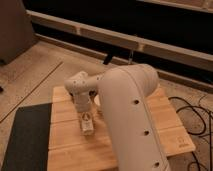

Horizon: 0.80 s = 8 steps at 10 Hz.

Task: Place the bottle in the ceramic bowl

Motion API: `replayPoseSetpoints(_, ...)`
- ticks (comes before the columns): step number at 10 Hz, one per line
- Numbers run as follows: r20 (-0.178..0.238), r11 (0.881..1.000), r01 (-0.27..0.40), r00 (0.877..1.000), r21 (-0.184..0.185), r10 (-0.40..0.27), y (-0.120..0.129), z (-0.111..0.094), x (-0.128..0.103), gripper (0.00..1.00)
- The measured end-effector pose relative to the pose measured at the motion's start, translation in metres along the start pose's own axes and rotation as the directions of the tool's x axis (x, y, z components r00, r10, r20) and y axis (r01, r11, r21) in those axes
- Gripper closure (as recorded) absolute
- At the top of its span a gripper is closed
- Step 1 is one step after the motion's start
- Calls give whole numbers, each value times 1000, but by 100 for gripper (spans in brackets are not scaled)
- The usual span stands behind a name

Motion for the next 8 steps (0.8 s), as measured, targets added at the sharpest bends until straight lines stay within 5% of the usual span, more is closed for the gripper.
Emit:
replayPoseSetpoints(5, 205, 999, 36, 978, -7, -34, 16, -97, -22, 100)
replayPoseSetpoints(8, 219, 1000, 28, 975, 2, -28, 11, -106, -25, 100)
